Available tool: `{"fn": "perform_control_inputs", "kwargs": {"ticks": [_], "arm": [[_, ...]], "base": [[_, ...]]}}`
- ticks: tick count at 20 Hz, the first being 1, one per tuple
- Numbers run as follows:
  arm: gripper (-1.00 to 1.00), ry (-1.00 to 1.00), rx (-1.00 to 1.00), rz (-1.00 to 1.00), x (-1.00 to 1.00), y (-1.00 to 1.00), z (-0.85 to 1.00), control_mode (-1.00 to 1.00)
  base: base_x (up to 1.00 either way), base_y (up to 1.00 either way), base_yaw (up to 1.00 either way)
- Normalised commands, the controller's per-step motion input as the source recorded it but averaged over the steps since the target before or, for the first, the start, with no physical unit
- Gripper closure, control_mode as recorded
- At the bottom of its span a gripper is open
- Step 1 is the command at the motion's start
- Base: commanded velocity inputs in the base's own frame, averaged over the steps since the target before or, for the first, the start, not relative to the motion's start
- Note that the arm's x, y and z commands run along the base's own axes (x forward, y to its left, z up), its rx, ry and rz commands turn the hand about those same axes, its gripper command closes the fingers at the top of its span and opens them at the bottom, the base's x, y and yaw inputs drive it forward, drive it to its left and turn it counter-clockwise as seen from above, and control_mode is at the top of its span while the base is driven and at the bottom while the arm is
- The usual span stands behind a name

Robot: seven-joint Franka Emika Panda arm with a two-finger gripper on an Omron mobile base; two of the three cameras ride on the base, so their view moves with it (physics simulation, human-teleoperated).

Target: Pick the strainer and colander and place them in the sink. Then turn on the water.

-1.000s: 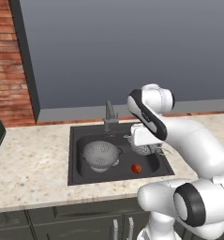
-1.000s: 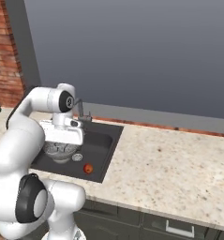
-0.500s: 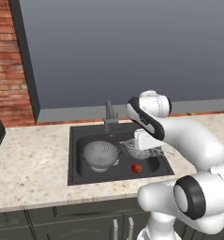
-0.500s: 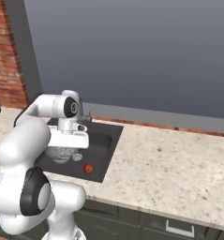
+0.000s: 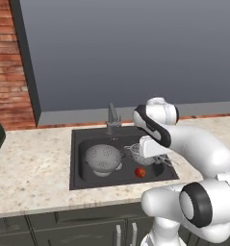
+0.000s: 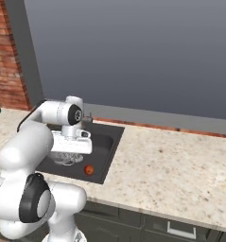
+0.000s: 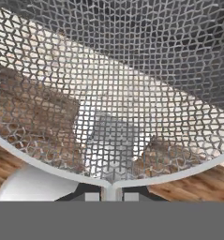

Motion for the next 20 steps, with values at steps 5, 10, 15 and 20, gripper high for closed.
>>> {"fn": "perform_control_inputs", "kwargs": {"ticks": [5,10,15,20], "arm": [[1.0,-0.12,0.0,-0.3,0.0,0.0,-0.13,-1.0],[1.0,-0.09,0.0,-0.3,0.12,0.09,-0.15,-1.0],[1.0,0.0,0.0,-0.18,0.41,0.25,-0.03,-1.0],[1.0,0.07,0.0,-0.1,0.42,0.08,-0.11,-1.0]], "base": [[0.0,0.0,0.0],[0.0,0.0,0.0],[0.0,0.0,0.0],[0.0,0.0,0.0]]}}
